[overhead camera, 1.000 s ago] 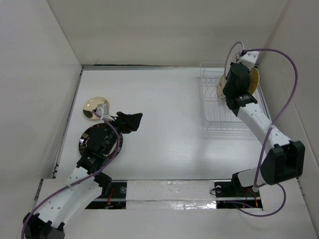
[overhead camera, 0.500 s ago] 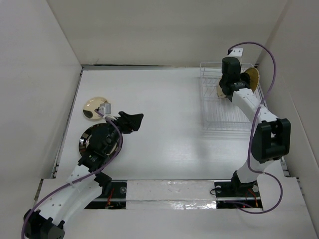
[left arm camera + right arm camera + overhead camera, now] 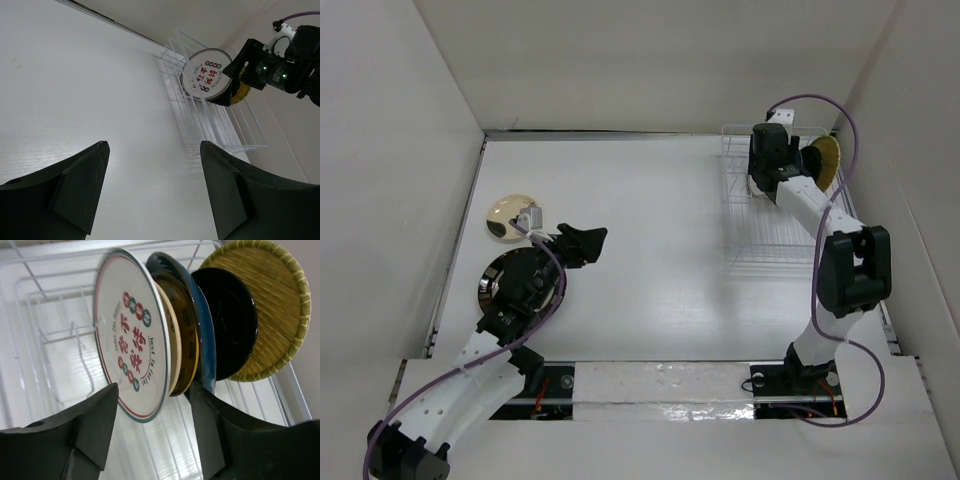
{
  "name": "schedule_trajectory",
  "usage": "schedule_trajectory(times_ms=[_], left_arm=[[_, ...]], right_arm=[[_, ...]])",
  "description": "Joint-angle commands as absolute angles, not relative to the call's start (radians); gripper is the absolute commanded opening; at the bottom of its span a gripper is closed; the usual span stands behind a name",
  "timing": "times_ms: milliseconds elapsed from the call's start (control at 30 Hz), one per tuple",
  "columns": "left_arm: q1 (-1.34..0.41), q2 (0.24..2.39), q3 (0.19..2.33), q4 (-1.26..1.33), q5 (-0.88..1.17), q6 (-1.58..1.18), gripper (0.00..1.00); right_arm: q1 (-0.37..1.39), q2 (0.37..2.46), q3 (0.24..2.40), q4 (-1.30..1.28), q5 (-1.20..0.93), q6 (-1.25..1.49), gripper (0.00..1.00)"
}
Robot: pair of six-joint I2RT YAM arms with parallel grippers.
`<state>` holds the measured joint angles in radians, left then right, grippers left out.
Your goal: Load the plates into the dish rack
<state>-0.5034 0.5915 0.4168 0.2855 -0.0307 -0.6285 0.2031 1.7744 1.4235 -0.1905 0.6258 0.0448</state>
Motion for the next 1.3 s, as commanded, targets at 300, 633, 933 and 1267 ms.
schedule_trajectory(times_ms=[300,633,933,1267], left_arm=[[-0.508,0.515,0.531,0.224,-0.058,-0.6,0.17],[-0.508,0.384,0.666,0.012,-0.163,-0.52,0.02],[-0.508,0.339,0.655,-0.054,-0.219,-0.491,0.26],[-0.508,0.313,0.644,-0.061,-0.229,-0.486,0.29]], right_arm=[[0.55,1.446,1.224,0.156,0.094,0.253,0.0],[0.897,1.913,1.422,0.248,-0.098,0.445,0.39],[0.963,2.175,1.439,0.47,-0.443,0.721,0.66],[1.005,2.393,1.56,0.523,-0.537,0.874,0.66]])
